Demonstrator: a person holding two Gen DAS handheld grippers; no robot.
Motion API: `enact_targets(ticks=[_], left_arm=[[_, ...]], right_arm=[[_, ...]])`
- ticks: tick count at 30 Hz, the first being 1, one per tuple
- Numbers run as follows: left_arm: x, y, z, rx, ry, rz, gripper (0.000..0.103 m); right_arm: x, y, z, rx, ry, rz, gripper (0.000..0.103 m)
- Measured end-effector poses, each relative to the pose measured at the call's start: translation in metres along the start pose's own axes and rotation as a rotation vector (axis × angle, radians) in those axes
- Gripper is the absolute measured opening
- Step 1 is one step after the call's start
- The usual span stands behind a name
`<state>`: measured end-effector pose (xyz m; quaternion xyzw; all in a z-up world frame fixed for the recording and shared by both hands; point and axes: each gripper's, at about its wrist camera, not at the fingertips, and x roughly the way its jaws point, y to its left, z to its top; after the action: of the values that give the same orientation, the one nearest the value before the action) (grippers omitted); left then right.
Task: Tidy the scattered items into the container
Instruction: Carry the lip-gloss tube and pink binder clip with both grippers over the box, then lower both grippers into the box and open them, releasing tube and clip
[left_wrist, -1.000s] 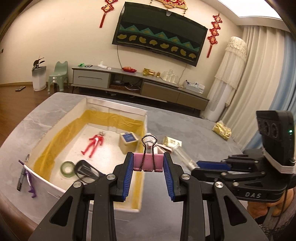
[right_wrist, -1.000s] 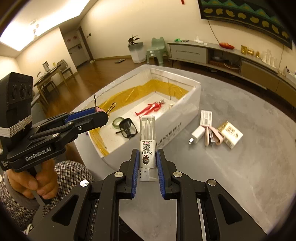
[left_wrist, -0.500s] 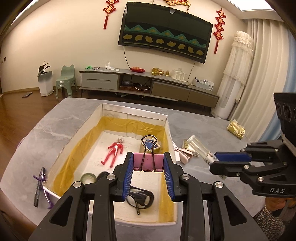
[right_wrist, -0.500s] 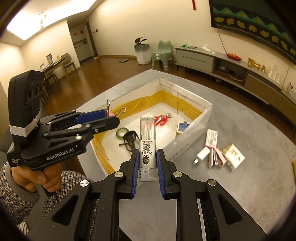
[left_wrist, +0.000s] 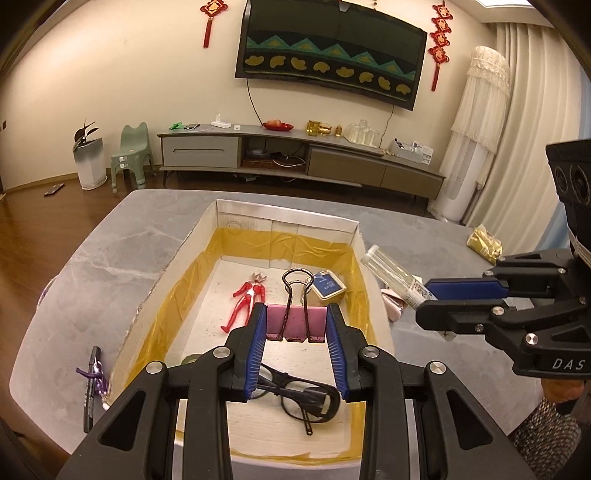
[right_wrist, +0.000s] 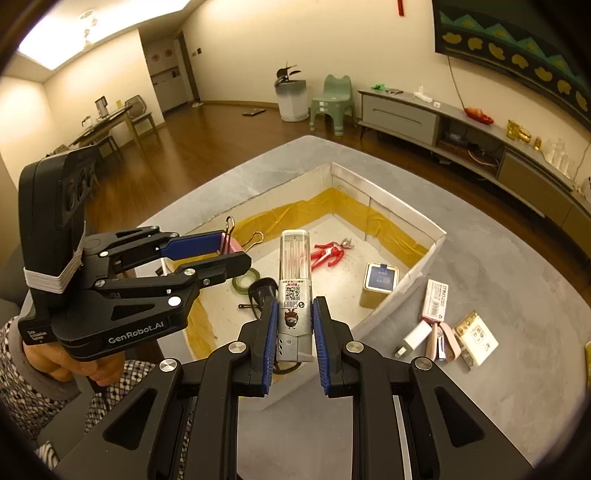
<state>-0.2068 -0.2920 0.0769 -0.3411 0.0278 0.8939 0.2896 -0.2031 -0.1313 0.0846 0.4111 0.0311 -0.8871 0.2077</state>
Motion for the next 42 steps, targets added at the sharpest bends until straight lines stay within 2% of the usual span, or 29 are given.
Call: enact_targets(ticks=[17, 31, 37, 42], left_arm=[[0.028, 0.028, 0.016, 0.069, 0.099, 0.054, 0.033], [0.073, 0.046, 0.038, 0.05, 0.264, 0.033, 0.033], [0.095, 0.051, 0.047, 0.028, 0.32, 0.044, 0.033], [0.112, 0.06, 0.044, 0.028, 0.382, 0.085, 0.033]], right_arm=[[0.054, -0.013, 0.025, 0.025, 0.088, -0.002, 0.02], [0.106, -0.032, 0.04, 0.044, 0.194, -0.023, 0.02], [0.125, -0.047, 0.049, 0.088, 0.236, -0.02, 0.02], [0.139, -0.053, 0.057, 0.108, 0.277, -0.003, 0.02]])
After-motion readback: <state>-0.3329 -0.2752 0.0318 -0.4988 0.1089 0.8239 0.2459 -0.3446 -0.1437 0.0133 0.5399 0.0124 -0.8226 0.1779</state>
